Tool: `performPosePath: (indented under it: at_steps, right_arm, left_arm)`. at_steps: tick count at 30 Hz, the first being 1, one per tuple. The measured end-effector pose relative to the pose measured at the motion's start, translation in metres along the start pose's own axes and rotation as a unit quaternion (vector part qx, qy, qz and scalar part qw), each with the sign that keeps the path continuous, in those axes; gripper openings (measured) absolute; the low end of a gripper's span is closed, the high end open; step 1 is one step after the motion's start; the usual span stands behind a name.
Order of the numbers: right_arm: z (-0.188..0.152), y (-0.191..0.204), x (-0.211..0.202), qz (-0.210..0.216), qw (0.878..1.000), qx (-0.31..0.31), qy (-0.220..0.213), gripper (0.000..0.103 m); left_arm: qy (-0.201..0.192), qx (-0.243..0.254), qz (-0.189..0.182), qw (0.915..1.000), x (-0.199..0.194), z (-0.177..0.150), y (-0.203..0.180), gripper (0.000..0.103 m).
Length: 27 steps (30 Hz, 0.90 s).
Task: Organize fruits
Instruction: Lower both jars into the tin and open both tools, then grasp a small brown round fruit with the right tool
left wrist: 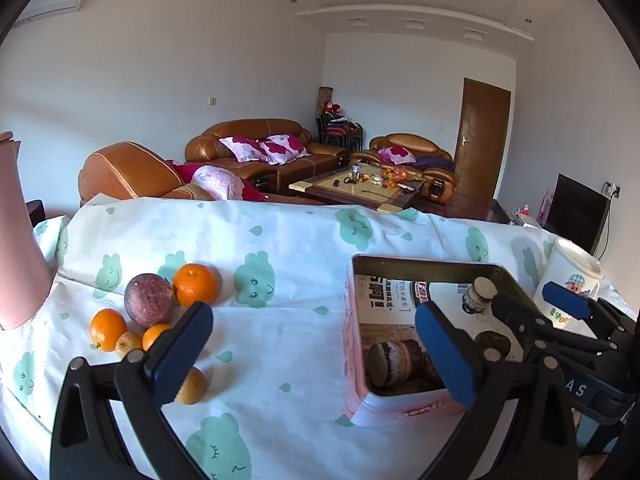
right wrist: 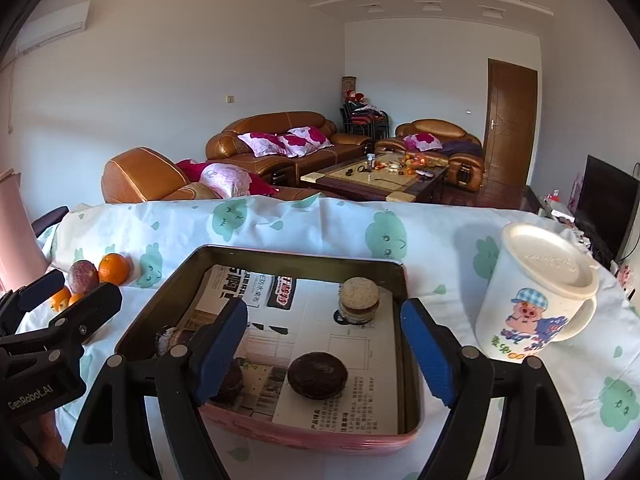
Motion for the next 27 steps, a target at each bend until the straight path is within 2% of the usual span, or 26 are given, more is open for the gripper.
performPosePath:
  at_steps: [3,11,16,21,27]
  right_arm:
    - [-0.005,0.005,0.004,0.012,1.0,0.0,0.013,0.08]
    - [0.003,0.0,-0.014,0.001,0.999,0.016,-0.028,0.081]
    - [0.001,0.006,-0.02,-0.007,0.999,0.021,-0.031,0.08]
    - [-0.005,0.021,-0.022,0.004,0.999,0.045,-0.017,0.081]
    - [-0.009,0.053,-0.027,0.017,0.999,0.04,-0.013,0.081]
  left_arm:
    - [0.002,0.009,0.01,0.9999,-0.002,-0.001,0.004,0.103]
    - [0.001,0.027,0.035,0.999,-0.012,-0.004,0.025,0.103]
    - [0.001,0.028,0.052,0.9983,-0.018,-0.004,0.047,0.103]
    - [0.005,0.03,0.07,0.9971,-0.021,-0.006,0.07,0.103]
    - [0.006,0.03,0.081,0.9963,-0.026,-0.006,0.094,0.103]
Point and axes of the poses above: each gripper's, at about its wrist camera, not at the fingertips, and x roughly the way its jaws point, y to its left, z to its top, the point moved 10 cm from there along x, roughly the way its jaws point, and after that the axes turned 5 degrees about -y, right-handed, at the moved point
